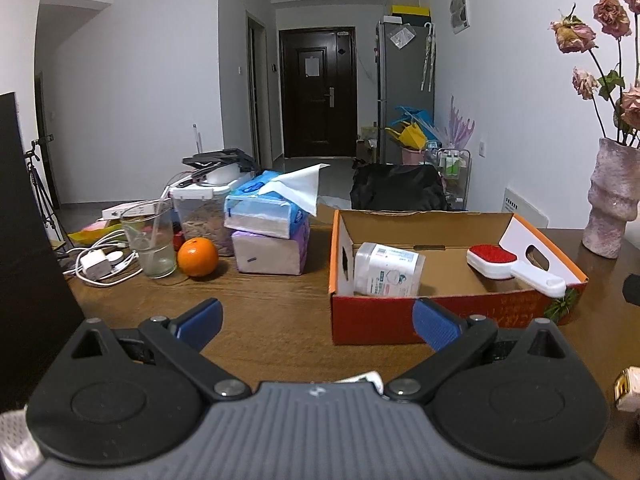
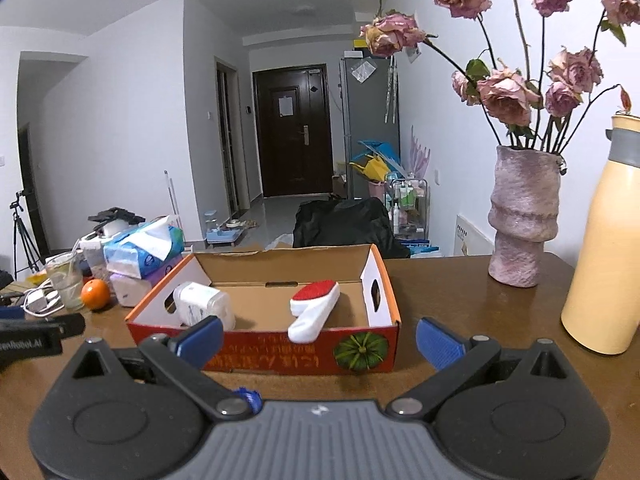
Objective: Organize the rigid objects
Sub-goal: 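Grasp the white plug adapter with the right gripper while the left gripper grasps the white cap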
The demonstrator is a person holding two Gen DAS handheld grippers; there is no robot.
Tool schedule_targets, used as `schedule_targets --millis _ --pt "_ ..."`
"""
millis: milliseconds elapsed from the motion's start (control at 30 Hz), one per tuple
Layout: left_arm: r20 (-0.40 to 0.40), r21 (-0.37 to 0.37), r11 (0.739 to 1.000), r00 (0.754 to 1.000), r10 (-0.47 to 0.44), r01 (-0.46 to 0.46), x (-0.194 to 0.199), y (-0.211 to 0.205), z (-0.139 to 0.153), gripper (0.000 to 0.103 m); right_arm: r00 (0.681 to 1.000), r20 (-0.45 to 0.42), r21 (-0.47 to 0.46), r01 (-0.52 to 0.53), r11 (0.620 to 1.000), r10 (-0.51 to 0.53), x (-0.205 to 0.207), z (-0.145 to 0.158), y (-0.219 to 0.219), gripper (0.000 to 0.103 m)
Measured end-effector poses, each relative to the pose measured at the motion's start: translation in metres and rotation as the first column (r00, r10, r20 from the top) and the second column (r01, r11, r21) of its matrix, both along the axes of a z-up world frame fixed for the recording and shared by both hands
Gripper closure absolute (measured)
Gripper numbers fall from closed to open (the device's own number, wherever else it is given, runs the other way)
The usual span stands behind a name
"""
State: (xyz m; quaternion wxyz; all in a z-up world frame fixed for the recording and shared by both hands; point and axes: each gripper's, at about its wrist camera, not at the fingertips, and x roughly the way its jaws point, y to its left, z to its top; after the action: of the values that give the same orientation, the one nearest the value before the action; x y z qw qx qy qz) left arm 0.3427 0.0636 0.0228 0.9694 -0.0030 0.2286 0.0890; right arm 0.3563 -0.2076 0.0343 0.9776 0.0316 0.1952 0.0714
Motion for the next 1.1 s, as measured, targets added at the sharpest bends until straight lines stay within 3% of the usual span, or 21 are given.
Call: schedule_targets --millis 633,1100 --pt "-0.069 -0.017 1.0 0.997 0.026 -0.027 -0.049 0.03 -0.033 0.0 0.996 -0.027 -0.108 0.078 0.991 -0.081 -0.061 -0.057 -0.044 0.0" --pt "-0.119 -0.029 0.997 0.991 0.061 -0.065 -0.05 0.051 -0.053 0.0 0.985 -0.105 -0.142 0.122 0.982 -0.138 -0.041 -0.09 -0.058 0.002"
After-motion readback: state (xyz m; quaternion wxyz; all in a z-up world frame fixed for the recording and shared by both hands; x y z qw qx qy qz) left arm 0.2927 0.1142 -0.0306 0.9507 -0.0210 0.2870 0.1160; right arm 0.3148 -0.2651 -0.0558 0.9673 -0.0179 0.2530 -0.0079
